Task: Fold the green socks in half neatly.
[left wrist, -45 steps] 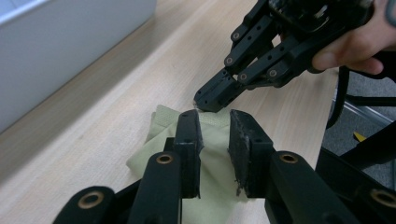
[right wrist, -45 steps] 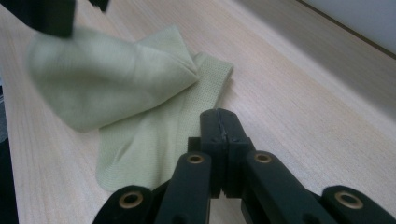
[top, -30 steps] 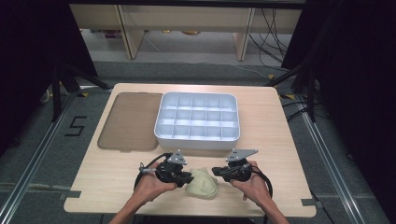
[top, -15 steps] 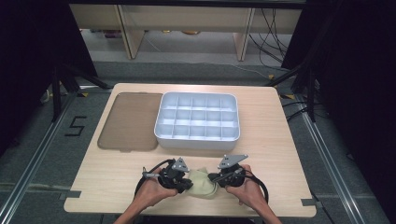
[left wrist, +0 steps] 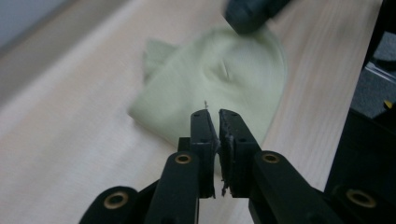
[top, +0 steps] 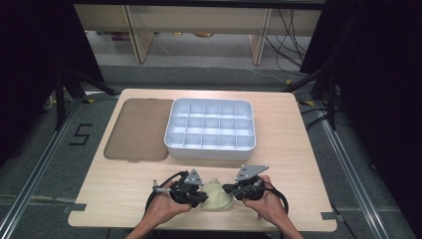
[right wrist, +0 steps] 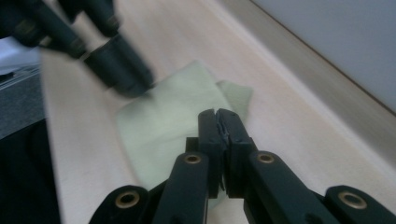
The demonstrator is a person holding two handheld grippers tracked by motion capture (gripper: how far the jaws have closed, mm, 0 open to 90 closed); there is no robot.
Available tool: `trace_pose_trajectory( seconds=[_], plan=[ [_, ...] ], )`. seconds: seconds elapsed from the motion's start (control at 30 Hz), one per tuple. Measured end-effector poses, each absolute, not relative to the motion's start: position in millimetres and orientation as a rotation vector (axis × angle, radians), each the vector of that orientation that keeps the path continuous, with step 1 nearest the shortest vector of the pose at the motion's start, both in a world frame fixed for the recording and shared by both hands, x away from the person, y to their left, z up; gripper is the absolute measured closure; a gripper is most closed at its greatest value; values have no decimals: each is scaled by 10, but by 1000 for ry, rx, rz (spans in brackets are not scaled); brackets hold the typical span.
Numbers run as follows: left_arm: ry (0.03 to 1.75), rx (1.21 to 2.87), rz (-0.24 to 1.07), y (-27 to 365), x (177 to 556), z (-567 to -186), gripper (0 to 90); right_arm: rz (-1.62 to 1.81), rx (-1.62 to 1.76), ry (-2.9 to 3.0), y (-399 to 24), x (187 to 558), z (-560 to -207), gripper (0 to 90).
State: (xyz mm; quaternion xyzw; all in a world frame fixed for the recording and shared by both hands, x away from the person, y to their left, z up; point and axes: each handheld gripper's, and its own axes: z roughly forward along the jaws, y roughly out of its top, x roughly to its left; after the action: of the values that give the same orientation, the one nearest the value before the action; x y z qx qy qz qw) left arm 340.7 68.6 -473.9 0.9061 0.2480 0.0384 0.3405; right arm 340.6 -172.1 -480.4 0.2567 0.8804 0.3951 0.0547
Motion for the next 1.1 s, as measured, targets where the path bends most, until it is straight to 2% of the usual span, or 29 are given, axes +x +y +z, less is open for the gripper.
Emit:
trace_pose_trajectory(
  seconds=[0.17, 0.27, 0.57, 0.87, 1.0, 1.1],
  plan=[
    [661, 2330, 132, 660, 3537, -4708, 893, 1179, 747, 2708, -1711, 3264, -4824, 892],
    [680, 2354, 131, 651, 3641, -4769, 895, 1168, 756, 2708, -1732, 3243, -4865, 895],
    [687, 2400, 110, 625, 3644, -4932, 895, 1074, 738, 2738, -1698, 3243, -5017, 900],
    [703, 2383, 116, 623, 3643, -4961, 895, 1026, 759, 2707, -1815, 3200, -5000, 895],
    [693, 2400, 116, 616, 3644, -4953, 894, 1127, 714, 2624, -1739, 3245, -4810, 896],
    [707, 2389, 115, 607, 3636, -4962, 894, 1096, 703, 2590, -1641, 3362, -4804, 896]
  ],
)
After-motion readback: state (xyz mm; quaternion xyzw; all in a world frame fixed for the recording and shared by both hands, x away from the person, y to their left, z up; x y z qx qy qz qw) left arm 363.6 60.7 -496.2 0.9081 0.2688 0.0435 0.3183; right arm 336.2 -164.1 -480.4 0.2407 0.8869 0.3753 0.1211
